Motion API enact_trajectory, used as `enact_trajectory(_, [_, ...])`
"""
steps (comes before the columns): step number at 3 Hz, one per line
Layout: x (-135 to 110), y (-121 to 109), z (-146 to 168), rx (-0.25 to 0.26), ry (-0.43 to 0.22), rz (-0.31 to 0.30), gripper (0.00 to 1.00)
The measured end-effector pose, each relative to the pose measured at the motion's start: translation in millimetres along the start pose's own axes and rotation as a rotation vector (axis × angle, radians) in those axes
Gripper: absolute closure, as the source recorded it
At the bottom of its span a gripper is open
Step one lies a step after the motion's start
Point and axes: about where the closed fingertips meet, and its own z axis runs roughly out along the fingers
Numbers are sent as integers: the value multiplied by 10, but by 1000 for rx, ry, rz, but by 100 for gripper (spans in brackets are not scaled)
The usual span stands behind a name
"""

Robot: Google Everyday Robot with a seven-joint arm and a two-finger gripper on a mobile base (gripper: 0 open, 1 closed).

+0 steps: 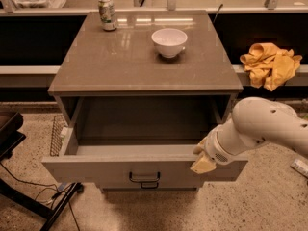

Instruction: Open top drawer

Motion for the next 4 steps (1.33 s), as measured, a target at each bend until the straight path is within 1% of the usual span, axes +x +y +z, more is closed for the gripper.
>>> enact_trajectory(2, [64, 251, -266, 60, 21, 61, 100])
enact_trajectory(3, [67, 380, -465, 94, 24, 99, 100])
enact_trajectory(4, [67, 380, -465, 94, 24, 99, 100])
